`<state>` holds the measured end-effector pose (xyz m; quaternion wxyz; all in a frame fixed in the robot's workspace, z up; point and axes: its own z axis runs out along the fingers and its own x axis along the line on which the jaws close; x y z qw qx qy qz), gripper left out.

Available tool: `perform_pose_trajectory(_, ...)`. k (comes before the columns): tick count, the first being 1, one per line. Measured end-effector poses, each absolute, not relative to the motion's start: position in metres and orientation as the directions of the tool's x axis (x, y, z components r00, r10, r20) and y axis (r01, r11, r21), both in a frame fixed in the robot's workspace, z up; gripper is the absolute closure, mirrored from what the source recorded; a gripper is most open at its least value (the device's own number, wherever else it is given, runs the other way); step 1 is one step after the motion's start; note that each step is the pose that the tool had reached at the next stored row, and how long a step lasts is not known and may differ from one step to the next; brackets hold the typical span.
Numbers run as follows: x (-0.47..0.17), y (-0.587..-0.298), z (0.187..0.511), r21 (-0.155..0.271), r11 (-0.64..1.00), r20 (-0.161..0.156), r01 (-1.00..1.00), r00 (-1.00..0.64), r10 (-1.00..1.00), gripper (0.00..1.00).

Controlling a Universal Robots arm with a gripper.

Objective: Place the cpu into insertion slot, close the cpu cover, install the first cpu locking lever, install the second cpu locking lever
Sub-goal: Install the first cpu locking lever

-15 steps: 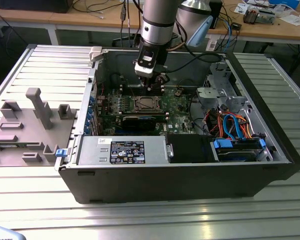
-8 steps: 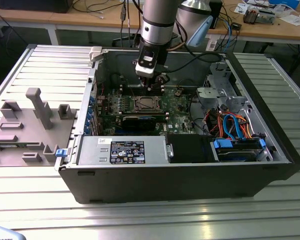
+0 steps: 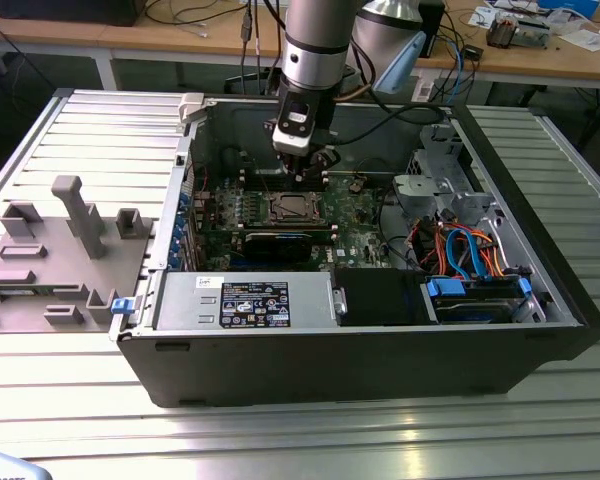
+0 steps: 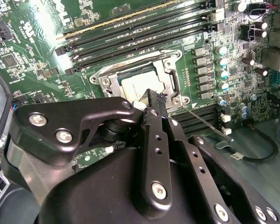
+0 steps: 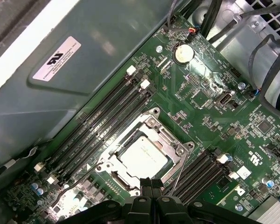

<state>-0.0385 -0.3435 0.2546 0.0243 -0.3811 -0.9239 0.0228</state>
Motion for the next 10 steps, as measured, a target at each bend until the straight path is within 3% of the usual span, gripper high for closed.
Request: perform_pose_trajectory(10, -0.0385, -0.3435, 0.2546, -0.061, 0.725, 0.028, 0.686, -0.725, 0.688, 0.89)
